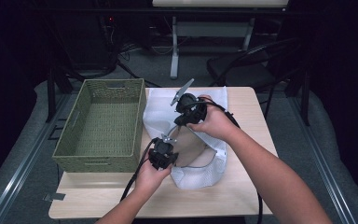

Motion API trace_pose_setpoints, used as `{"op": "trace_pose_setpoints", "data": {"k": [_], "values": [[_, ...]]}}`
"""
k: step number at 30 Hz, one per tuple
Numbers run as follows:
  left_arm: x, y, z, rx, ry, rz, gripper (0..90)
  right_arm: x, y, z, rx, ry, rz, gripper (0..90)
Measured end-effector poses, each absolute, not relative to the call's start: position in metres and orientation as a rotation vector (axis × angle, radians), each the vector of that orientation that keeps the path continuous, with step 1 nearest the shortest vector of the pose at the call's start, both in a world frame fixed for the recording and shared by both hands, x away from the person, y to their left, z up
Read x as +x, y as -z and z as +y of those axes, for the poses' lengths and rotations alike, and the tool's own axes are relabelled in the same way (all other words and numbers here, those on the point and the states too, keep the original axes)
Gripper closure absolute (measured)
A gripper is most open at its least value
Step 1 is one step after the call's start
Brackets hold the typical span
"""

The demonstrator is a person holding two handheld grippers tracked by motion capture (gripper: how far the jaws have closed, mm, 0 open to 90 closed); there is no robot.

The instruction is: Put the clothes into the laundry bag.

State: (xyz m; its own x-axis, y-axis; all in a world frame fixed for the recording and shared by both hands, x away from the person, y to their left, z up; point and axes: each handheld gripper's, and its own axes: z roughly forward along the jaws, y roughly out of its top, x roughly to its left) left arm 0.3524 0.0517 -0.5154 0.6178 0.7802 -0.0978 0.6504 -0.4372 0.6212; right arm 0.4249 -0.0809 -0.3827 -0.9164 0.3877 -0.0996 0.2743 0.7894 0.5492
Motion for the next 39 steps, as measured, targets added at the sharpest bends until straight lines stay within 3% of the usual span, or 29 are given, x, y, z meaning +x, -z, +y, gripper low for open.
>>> {"op": "trace_pose_setpoints", "data": {"k": [26, 31, 39], "values": [[0.378, 0.542, 0.036, 2.229, -0.37, 1.127, 84.0, 0.426, 0.382, -0.081, 0.529, -0.803, 2.769, 88.7], [0.374, 0.54, 0.037, 2.224, -0.353, 1.133, 76.9, 0.426, 0.382, -0.081, 0.527, -0.802, 2.768, 88.7], [0.364, 0.53, 0.044, 2.221, -0.287, 1.126, 51.1, 0.426, 0.384, -0.081, 0.525, -0.787, 2.772, 88.7]]}}
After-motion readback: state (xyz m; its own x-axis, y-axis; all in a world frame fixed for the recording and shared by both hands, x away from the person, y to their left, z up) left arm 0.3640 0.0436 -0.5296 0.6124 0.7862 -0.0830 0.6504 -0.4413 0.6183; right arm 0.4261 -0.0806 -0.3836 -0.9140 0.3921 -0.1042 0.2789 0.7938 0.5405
